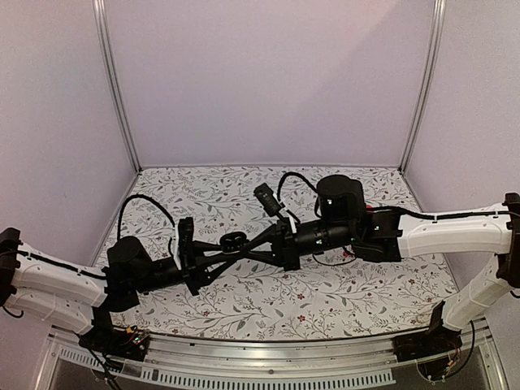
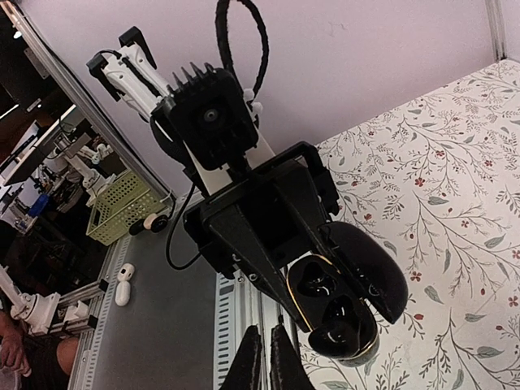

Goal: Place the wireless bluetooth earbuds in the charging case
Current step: Adjust the right earbud in the right side groove of the charging case.

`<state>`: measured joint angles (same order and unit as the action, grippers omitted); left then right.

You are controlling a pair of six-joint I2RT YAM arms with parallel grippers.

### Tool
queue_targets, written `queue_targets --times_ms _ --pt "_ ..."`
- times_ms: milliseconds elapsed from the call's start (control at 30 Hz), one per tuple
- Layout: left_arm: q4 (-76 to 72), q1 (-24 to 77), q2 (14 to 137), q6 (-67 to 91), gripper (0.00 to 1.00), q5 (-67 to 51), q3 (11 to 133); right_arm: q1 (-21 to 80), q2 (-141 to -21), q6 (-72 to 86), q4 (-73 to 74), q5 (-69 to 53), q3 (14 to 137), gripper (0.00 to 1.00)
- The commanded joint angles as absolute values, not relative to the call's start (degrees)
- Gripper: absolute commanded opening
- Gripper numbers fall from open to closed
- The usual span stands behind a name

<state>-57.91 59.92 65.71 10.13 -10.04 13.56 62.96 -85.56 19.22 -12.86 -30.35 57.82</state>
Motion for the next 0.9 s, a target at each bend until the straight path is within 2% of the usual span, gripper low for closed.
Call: queue_targets --times_ms 0,167,600,667,767,867 --pt "-58.5 59.7 66.2 9.8 0.00 -11.1 15.2 63.4 -86.0 18.7 -14.2 -30.9 59.5 0.05" --pt "-58.1 59.7 66.4 9.6 0.00 -11.4 15.6 63.4 -86.0 18.7 -14.2 -30.1 59.5 0.05" --pt "-59.0 59.0 67.1 10.9 0.00 -12.9 15.7 63.9 -79.8 15.6 -17.6 -39.3 57.1 0.08" --pt "-58.9 59.0 67.1 10.9 0.00 -13.3 15.9 63.9 -78.1 15.2 -16.6 -37.2 56.7 0.14" --pt "-58.5 58.8 67.0 10.8 0.00 -14.9 16.1 63.1 -76.0 14.2 -13.8 -34.1 56.0 0.35" --pt "-58.6 58.6 66.8 11.1 0.00 -17.4 16.3 61.5 -74.3 13.3 -11.0 -32.6 54.5 0.46"
